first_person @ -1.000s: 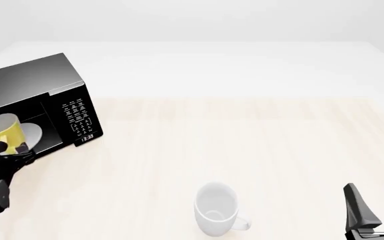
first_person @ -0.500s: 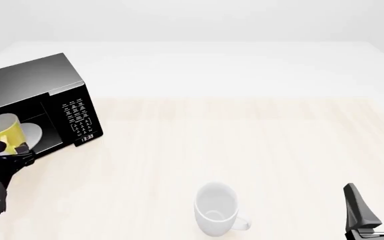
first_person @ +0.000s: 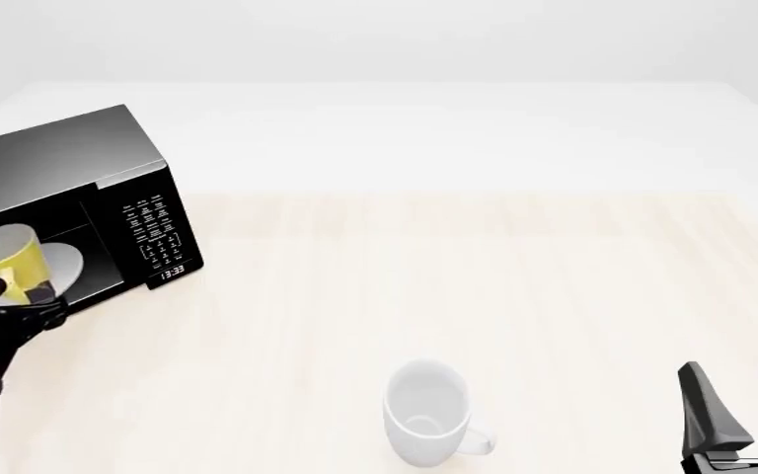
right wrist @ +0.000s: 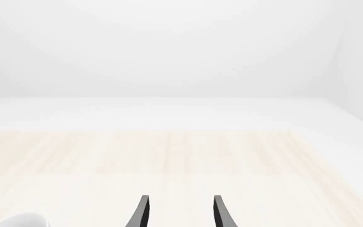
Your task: Put the yellow and white mug in the microwave and close it.
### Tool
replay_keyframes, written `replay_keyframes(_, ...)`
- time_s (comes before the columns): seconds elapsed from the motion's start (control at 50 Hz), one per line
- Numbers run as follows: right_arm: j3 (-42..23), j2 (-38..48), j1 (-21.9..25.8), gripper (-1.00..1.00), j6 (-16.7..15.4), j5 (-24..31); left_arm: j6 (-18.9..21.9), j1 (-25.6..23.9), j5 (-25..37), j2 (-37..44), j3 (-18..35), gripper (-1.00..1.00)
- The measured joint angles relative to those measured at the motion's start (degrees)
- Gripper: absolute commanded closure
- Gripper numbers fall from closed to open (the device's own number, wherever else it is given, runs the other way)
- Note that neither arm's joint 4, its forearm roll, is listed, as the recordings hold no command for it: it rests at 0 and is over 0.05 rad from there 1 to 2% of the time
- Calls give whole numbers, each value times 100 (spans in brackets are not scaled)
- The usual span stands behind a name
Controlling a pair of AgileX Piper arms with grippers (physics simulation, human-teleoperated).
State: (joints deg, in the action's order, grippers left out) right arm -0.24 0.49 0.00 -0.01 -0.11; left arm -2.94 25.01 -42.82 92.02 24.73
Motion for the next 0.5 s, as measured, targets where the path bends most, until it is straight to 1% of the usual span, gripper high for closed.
replay_keyframes(0.5, 0, 0, 0, -100, 0, 0, 25, -18, 1038, -1201, -299, -100)
